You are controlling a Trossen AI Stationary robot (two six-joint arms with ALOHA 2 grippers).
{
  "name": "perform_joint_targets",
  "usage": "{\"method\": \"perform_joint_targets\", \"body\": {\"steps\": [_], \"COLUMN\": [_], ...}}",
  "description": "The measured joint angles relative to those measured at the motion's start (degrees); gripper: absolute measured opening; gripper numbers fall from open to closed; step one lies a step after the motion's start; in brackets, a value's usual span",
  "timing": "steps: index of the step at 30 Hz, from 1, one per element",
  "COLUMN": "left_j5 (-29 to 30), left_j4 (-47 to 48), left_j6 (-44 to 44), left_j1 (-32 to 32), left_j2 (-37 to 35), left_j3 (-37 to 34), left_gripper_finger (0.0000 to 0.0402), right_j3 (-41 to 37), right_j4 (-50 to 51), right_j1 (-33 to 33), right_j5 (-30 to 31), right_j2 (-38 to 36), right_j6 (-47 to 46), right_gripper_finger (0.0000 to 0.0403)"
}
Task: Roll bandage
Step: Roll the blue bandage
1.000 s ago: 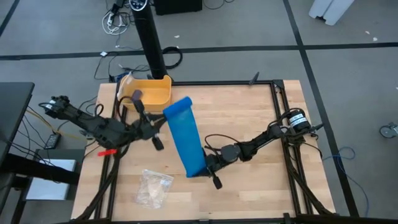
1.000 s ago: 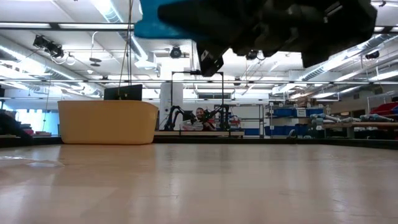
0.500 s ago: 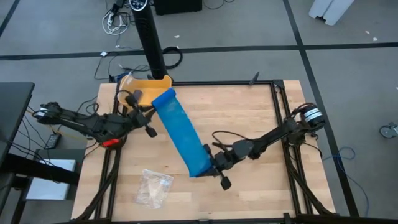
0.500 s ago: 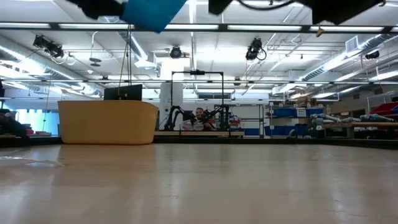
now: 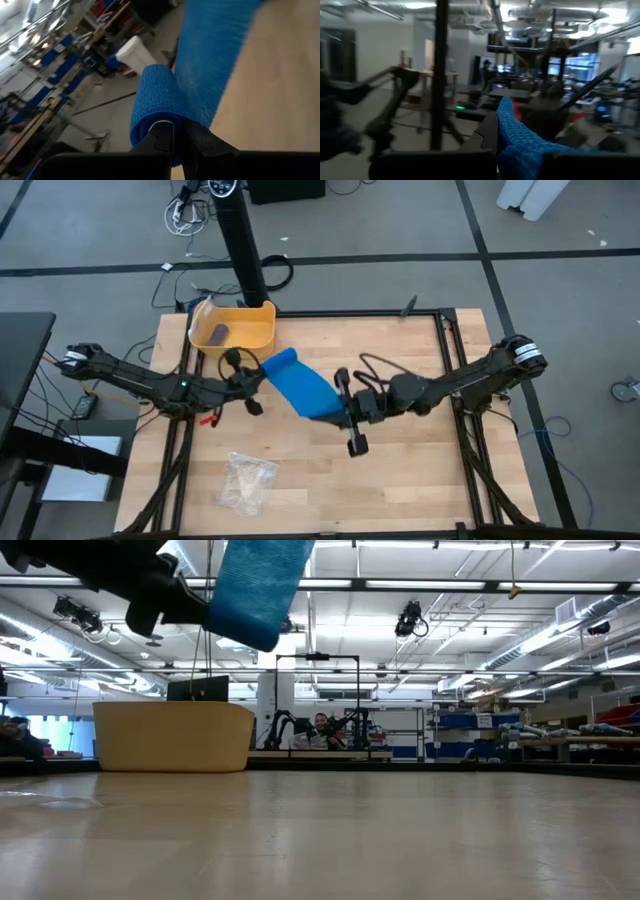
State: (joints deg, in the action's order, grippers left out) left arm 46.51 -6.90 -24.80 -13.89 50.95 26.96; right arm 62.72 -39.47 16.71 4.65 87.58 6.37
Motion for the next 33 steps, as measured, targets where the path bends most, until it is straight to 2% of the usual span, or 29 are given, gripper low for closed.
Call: {"method": "perform_joint_targets", "body": {"steps": [6, 14, 23, 27, 33], "left_j5": [-2.77, -0.84, 2.84, 4.15, 6.85], "left_j4": [-8.21, -9.15, -7.90, -7.84, -7.53], "left_j6": [-0.55, -1.30, -7.15, -10.55, -13.57], "left_j1": [-3.65, -11.66, -21.32, -23.90, -25.65], "left_j2": [8.19, 13.52, 17.79, 21.21, 24.44], "left_j3": [0.12, 4.97, 14.15, 18.47, 23.70], "left_gripper_finger": [0.0019, 0.0019, 0.0019, 0.0019, 0.0019], "right_j3": [8.99, 16.82, 17.17, 16.47, 14.08], "right_j4": [11.47, 20.72, 23.05, 23.50, 23.53], "right_j1": [-3.87, -10.63, -19.03, -21.66, -23.63], "right_j5": [1.74, 1.72, -0.02, -0.51, -4.44], "right_j2": [-0.66, -0.68, -0.61, -0.55, -0.53], "right_j6": [3.88, 4.77, 1.84, -0.36, -3.32], "right_gripper_finger": [0.0000, 0.0000, 0.0000, 0.0000, 0.0000]}}
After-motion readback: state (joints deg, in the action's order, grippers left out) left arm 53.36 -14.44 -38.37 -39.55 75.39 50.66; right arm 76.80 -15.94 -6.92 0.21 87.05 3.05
